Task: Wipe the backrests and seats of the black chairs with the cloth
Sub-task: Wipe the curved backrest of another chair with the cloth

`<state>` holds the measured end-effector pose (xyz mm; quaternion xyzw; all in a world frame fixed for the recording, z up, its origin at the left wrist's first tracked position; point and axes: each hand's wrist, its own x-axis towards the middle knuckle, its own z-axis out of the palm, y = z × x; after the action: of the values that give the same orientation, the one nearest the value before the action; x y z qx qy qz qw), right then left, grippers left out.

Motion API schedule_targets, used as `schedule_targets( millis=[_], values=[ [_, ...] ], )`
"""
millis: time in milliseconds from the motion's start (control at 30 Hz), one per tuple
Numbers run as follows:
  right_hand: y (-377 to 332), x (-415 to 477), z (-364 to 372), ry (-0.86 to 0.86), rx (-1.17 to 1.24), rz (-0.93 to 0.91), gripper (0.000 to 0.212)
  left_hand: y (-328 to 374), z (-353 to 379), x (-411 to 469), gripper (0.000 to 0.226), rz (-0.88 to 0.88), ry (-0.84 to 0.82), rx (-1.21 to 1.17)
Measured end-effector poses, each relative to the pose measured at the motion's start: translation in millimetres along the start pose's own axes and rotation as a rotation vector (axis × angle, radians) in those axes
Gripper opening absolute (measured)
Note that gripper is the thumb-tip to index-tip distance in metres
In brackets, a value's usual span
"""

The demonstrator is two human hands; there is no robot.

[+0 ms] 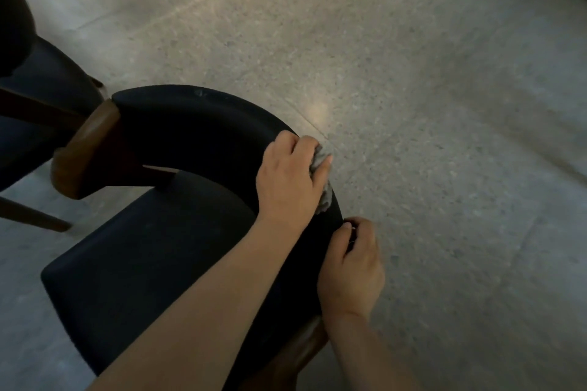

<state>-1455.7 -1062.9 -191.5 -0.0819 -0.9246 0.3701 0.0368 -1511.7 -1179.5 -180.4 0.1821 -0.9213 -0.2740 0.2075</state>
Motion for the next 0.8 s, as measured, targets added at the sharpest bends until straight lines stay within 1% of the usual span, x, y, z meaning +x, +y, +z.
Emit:
schedule_targets(
  millis=[67,133,200,300,367,400,467,567,633,700,800],
  values=[
    [1,0,0,0.001,0.011,-0.017,0.027,-4,-1,0,0.028,-0.047,0.04,-0.026],
    [2,0,1,0.008,0.013,-0.029,0.026,-8,-1,-4,0.031,-0.141,0.071,-0.078],
    [2,0,2,0.02,0.013,-0.043,0.026,-11,2,-10,0.033,-0.247,0.065,-0.141],
    [3,-1,3,0.032,0.022,-0.051,0.031,-20,4,-22,0.027,-0.441,0.088,-0.238],
    [3,-1,3,0.025,0.022,-0.056,0.029,-25,1,-30,0.021,-0.499,0.147,-0.259],
    [3,-1,3,0.023,0.021,-0.055,0.026,-25,-1,-32,0.019,-0.489,0.18,-0.269],
    [4,0,3,0.022,0.017,-0.049,0.023,-18,-5,-32,0.02,-0.403,0.2,-0.284],
    [7,0,4,0.009,0.0,-0.037,0.022,-6,4,-30,0.032,-0.278,0.094,-0.211],
    [7,1,4,0.004,-0.007,-0.031,0.02,-7,12,-30,0.036,-0.266,0.073,-0.178],
    [5,0,3,-0.006,-0.009,-0.028,0.018,-15,18,-31,0.039,-0.281,0.099,-0.171],
    [3,0,2,-0.001,-0.013,-0.027,0.021,-24,24,-32,0.044,-0.367,0.127,-0.256]
  ],
)
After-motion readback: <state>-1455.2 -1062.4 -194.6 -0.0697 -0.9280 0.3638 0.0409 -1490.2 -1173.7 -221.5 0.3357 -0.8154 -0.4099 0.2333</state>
